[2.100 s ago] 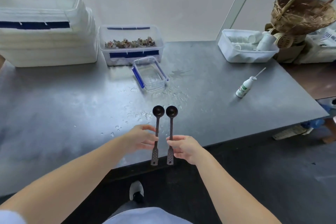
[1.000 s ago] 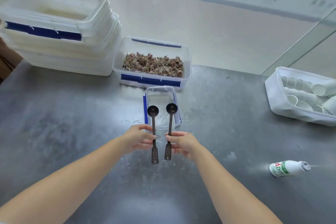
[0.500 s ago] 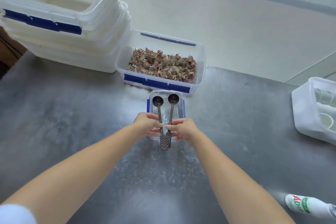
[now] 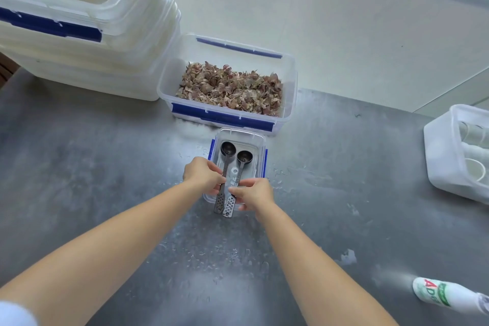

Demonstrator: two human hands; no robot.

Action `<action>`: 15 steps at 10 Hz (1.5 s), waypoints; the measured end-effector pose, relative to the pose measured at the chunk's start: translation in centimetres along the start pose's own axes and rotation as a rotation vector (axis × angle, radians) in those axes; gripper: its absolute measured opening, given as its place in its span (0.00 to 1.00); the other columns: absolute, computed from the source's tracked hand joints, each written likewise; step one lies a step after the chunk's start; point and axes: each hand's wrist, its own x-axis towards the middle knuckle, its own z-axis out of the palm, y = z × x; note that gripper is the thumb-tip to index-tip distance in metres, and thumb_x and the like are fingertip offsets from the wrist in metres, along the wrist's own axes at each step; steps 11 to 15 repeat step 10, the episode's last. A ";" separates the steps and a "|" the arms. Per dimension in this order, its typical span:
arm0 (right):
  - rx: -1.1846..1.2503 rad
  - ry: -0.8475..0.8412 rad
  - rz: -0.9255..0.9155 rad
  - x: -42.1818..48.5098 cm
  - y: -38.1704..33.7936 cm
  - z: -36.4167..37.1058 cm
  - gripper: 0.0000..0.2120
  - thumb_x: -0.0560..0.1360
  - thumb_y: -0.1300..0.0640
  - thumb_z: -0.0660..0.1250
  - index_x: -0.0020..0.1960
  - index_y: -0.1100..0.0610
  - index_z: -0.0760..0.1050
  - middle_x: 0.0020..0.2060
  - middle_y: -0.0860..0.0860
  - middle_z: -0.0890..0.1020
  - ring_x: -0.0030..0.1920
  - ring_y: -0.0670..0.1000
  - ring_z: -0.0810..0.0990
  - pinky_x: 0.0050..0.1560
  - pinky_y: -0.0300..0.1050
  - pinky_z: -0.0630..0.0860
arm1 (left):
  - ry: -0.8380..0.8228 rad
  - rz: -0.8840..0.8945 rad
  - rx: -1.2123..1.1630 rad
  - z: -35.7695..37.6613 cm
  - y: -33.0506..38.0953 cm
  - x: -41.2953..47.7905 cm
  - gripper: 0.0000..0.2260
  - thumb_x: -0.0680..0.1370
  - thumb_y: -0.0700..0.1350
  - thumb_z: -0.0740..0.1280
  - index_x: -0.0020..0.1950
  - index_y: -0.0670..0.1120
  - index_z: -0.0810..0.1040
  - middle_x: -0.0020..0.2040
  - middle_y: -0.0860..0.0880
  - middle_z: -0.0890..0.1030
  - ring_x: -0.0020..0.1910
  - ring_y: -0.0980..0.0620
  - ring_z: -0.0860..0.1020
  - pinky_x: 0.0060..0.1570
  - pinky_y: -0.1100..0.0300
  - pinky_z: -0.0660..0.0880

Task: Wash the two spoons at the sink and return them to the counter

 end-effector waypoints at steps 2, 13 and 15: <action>-0.031 0.098 0.044 -0.4 -0.3 1.3 0.22 0.67 0.61 0.80 0.59 0.59 0.78 0.50 0.60 0.84 0.26 0.53 0.83 0.25 0.42 0.79 | 0.028 0.045 0.132 -0.4 0.3 -0.3 0.05 0.69 0.41 0.77 0.41 0.48 0.84 0.40 0.46 0.85 0.29 0.50 0.84 0.31 0.61 0.79; -0.702 0.335 -0.322 -8.5 -0.2 0.4 0.09 0.70 0.67 0.60 0.33 0.57 0.66 0.38 0.56 0.76 0.38 0.58 0.74 0.36 0.45 0.69 | 0.181 0.392 0.714 -2.6 0.4 -7.1 0.12 0.71 0.35 0.63 0.50 0.46 0.79 0.47 0.45 0.80 0.43 0.43 0.77 0.41 0.55 0.75; -0.702 0.335 -0.322 -8.5 -0.2 0.4 0.09 0.70 0.67 0.60 0.33 0.57 0.66 0.38 0.56 0.76 0.38 0.58 0.74 0.36 0.45 0.69 | 0.181 0.392 0.714 -2.6 0.4 -7.1 0.12 0.71 0.35 0.63 0.50 0.46 0.79 0.47 0.45 0.80 0.43 0.43 0.77 0.41 0.55 0.75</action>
